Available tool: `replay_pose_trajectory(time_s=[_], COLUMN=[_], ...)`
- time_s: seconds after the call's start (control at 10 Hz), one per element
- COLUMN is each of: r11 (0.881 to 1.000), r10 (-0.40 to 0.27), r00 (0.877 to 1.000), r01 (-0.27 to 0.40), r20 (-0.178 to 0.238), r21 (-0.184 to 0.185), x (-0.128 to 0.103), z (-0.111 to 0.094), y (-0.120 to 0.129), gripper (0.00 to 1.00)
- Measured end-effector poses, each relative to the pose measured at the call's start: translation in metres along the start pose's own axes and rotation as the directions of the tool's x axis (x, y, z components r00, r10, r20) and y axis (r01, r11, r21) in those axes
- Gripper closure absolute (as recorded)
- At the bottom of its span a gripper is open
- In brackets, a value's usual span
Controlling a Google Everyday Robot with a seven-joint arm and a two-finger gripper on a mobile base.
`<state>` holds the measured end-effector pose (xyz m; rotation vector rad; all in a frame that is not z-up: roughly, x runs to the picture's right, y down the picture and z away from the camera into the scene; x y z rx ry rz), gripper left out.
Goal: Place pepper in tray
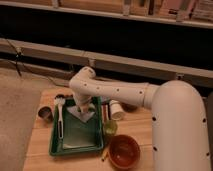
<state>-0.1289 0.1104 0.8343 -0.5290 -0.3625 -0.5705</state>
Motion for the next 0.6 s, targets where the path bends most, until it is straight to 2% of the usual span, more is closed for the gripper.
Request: replay_pose_trajectory(time_s=[0.2, 0.6], r11=[1.0, 1.0], r10=[-0.01, -0.016], r00=[1.0, 1.0], r01=[0.01, 0.016], r20=[-0.001, -0.008], r21=[-0.001, 0.005], x=[-0.0014, -0.0018], z=[0.0001, -0.0017], y=[-0.0008, -0.001], gripper=[0.21, 0.2])
